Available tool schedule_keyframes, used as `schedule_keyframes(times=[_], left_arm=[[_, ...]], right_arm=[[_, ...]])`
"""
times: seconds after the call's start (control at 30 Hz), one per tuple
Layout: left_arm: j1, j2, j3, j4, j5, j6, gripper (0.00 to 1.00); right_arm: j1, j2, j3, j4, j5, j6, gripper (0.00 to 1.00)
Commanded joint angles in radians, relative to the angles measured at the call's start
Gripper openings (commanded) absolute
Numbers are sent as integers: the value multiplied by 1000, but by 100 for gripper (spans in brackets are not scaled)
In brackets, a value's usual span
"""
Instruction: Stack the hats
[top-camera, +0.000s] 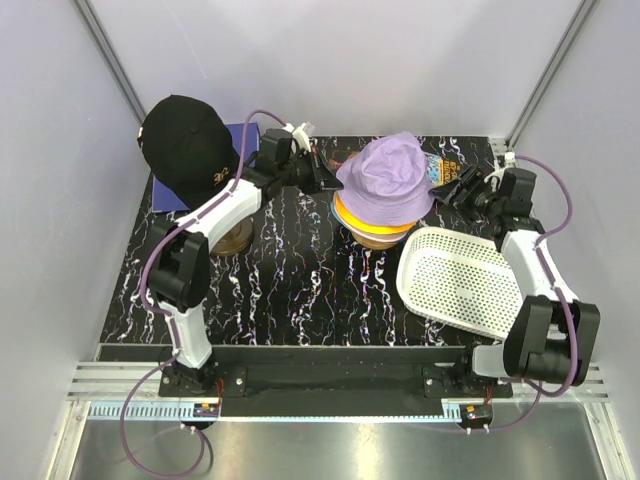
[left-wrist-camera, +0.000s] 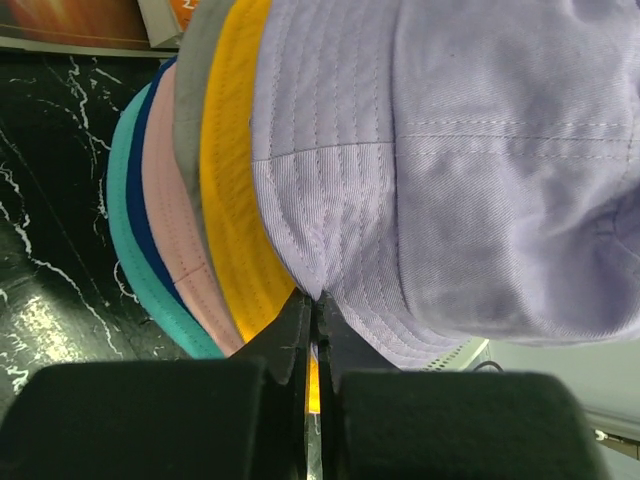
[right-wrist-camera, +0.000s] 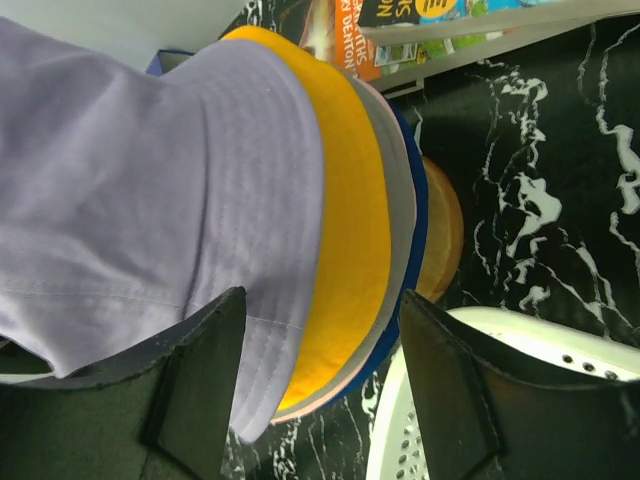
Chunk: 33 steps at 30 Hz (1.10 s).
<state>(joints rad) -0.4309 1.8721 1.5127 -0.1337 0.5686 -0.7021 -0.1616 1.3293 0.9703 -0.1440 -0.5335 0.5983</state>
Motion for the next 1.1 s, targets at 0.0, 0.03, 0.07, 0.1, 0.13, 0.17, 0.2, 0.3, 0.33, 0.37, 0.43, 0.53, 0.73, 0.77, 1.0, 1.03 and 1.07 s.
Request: schedule_keyframes(times=[0.0, 0.03, 0.07, 0.1, 0.13, 0.17, 0.2, 0.3, 0.33, 0.37, 0.43, 0.53, 0.73, 0.77, 1.0, 1.03, 1.07], left_arm=[[11, 30, 67, -29, -44, 36, 0], [12, 38, 85, -36, -44, 41, 0], [14, 47, 96, -44, -50, 55, 0], [15, 58, 104, -58, -55, 64, 0], [15, 62, 113, -66, -61, 75, 0], [20, 68, 128, -72, -70, 90, 0], [23, 79, 135, -73, -70, 93, 0], [30, 97, 158, -76, -70, 98, 0], [31, 102, 162, -78, -70, 101, 0], [32, 104, 173, -78, -67, 104, 0], [32, 107, 179, -78, -67, 105, 0], [32, 107, 184, -78, -65, 104, 0], [32, 101, 191, -76, -73, 104, 0], [32, 99, 190, -78, -73, 104, 0], [32, 91, 184, -76, -69, 110, 0], [32, 91, 182, -76, -61, 115, 0], [32, 90, 182, -78, -58, 116, 0]], right_arm=[[-13, 39, -62, 328, -146, 141, 71], [-13, 62, -71, 371, -161, 165, 71], [-13, 73, -84, 456, -175, 219, 71], [-15, 82, -103, 501, -195, 244, 72], [-15, 102, -111, 539, -201, 270, 71], [-15, 114, -120, 614, -209, 312, 71], [-15, 123, -131, 647, -223, 331, 71], [-13, 171, -127, 716, -259, 371, 71], [-13, 188, -124, 718, -266, 374, 71], [-13, 194, -120, 722, -269, 368, 71], [-13, 206, -119, 735, -278, 373, 71], [-13, 229, -108, 741, -301, 383, 69], [-13, 231, -93, 640, -333, 390, 66], [-13, 228, -96, 627, -335, 390, 65], [-13, 211, -117, 554, -312, 388, 16], [-13, 212, -114, 543, -298, 371, 10], [-13, 214, -113, 525, -287, 362, 4]])
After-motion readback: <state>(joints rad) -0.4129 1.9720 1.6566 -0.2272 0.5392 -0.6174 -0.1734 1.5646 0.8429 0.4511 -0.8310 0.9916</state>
